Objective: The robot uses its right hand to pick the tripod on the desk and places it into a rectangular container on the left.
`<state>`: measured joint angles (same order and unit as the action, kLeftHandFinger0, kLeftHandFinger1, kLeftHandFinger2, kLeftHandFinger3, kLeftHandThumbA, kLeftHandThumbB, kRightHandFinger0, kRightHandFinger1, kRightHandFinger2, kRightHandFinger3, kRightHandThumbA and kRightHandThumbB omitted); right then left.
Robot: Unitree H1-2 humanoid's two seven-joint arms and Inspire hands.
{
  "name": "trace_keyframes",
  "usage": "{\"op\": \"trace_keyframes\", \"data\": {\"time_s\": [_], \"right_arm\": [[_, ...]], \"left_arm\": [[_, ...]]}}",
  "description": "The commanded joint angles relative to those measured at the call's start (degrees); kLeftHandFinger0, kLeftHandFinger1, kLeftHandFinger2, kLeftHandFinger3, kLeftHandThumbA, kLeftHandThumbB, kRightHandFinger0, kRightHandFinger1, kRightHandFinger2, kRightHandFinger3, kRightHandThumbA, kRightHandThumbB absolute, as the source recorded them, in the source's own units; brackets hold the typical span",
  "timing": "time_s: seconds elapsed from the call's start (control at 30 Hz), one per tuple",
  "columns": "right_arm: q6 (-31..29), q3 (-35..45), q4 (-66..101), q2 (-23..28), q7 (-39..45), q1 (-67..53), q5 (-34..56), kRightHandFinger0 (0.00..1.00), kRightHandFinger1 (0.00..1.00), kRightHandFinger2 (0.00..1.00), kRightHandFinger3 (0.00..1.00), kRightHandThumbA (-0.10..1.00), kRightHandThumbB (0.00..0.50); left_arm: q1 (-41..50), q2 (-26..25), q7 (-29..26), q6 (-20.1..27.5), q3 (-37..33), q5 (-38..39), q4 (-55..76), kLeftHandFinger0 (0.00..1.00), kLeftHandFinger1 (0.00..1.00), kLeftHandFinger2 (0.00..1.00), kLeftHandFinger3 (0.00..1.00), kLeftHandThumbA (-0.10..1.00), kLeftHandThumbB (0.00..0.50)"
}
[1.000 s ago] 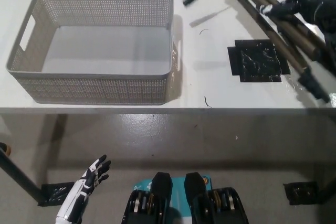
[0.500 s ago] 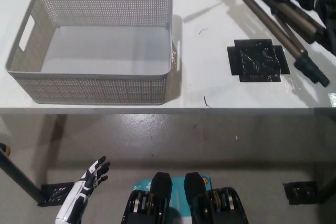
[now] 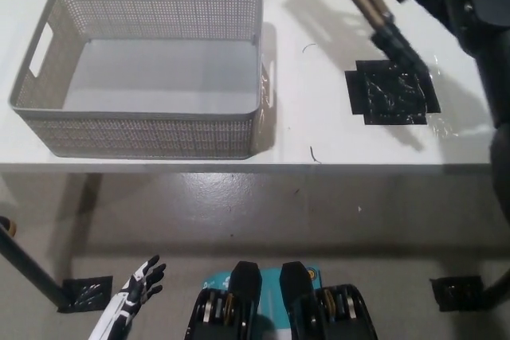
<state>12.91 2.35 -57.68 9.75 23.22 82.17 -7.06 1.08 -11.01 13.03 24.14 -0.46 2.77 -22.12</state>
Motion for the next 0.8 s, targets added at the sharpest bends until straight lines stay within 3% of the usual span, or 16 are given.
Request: {"op": "trace_keyframes", "data": {"time_s": [0.0, 0.1, 0.23, 0.37, 0.5, 0.6, 0.67, 0.77], "right_arm": [[1.5, 1.6, 5.7, -1.4, 2.1, 11.6, 5.7, 0.01, 0.48, 0.81, 0.77, -0.1, 0.187], [0.1, 0.7, 4.5, -3.9, 2.9, 11.2, 5.6, 0.0, 0.47, 0.82, 0.79, -0.1, 0.177], [1.7, -1.6, 5.2, -7.7, 0.3, 10.5, 3.3, 0.04, 0.53, 0.9, 0.82, -0.1, 0.169], [-0.7, -3.6, -1.1, -10.8, 0.0, 11.6, 2.1, 0.0, 0.5, 0.83, 0.82, -0.1, 0.184], [-4.1, -6.4, -6.6, -13.0, -2.2, 11.8, 0.4, 0.04, 0.52, 0.85, 0.84, -0.1, 0.195], [-6.4, -8.9, -11.1, -15.0, -5.1, 11.0, -1.6, 0.03, 0.51, 0.83, 0.77, -0.1, 0.18], [-7.5, -10.7, -12.4, -15.5, -6.4, 10.4, -2.7, 0.04, 0.5, 0.82, 0.77, -0.1, 0.191], [-9.3, -13.9, -15.3, -17.1, -9.4, 8.2, -5.1, 0.1, 0.49, 0.7, 0.68, -0.1, 0.26]], "left_arm": [[-0.1, -0.5, 0.6, 2.0, -0.6, -0.1, 1.1, 1.0, 1.0, 1.0, 1.0, 1.0, 0.5], [-0.1, -0.5, 0.7, 1.8, -0.8, -0.3, 1.6, 1.0, 1.0, 1.0, 1.0, 1.0, 0.5], [-1.0, -0.5, 0.3, 2.7, -1.2, -1.0, 0.5, 1.0, 1.0, 1.0, 1.0, 1.0, 0.5], [-1.8, -0.3, 0.6, 2.0, -1.8, -0.9, 0.5, 1.0, 1.0, 1.0, 1.0, 1.0, 0.5], [-3.3, -0.3, 0.7, 1.6, -2.4, -0.7, 0.0, 1.0, 1.0, 1.0, 1.0, 1.0, 0.5], [-4.0, -0.4, 1.5, 1.5, -2.9, 0.2, 0.6, 1.0, 1.0, 1.0, 1.0, 1.0, 0.5], [-4.5, -0.3, 2.0, 1.1, -3.1, 0.7, 0.4, 1.0, 1.0, 1.0, 1.0, 1.0, 0.5], [-4.0, -0.1, 2.0, -0.5, -3.6, 0.3, 1.4, 1.0, 1.0, 1.0, 1.0, 1.0, 0.5]]}}
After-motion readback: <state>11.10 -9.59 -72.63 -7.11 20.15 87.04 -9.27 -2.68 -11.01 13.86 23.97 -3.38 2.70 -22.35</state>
